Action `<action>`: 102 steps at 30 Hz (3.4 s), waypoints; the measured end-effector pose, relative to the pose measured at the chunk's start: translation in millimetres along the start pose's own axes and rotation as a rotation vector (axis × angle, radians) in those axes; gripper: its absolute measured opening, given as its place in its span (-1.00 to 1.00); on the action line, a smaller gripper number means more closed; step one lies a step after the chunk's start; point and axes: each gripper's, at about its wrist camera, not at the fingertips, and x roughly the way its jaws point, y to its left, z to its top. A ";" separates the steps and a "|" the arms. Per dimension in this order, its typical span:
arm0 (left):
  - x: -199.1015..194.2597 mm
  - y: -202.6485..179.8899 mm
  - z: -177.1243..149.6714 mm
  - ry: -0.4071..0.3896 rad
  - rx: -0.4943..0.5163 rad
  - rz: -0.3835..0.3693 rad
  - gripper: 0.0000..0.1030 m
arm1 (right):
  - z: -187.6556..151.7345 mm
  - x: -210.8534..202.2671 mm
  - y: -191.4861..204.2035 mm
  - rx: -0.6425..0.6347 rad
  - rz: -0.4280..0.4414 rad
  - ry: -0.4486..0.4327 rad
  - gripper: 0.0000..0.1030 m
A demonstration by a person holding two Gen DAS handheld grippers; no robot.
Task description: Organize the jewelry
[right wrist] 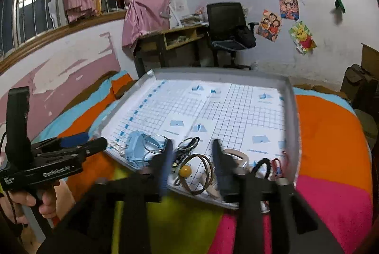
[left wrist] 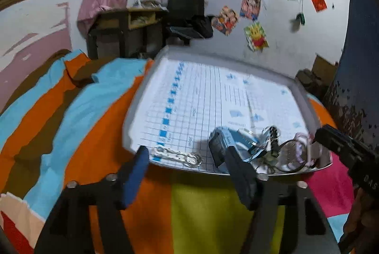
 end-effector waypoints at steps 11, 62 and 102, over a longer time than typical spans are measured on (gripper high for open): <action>-100.1 0.6 -10.3 -0.145 -0.014 -0.009 0.87 | -5.4 -105.9 20.6 -0.044 -0.040 -0.152 0.00; -240.3 10.9 -147.4 -0.377 -0.023 0.000 1.00 | -124.6 -252.9 69.7 -0.008 -0.096 -0.314 0.78; -234.9 17.1 -149.0 -0.376 -0.003 0.006 1.00 | -132.7 -238.2 66.6 -0.009 -0.100 -0.277 0.78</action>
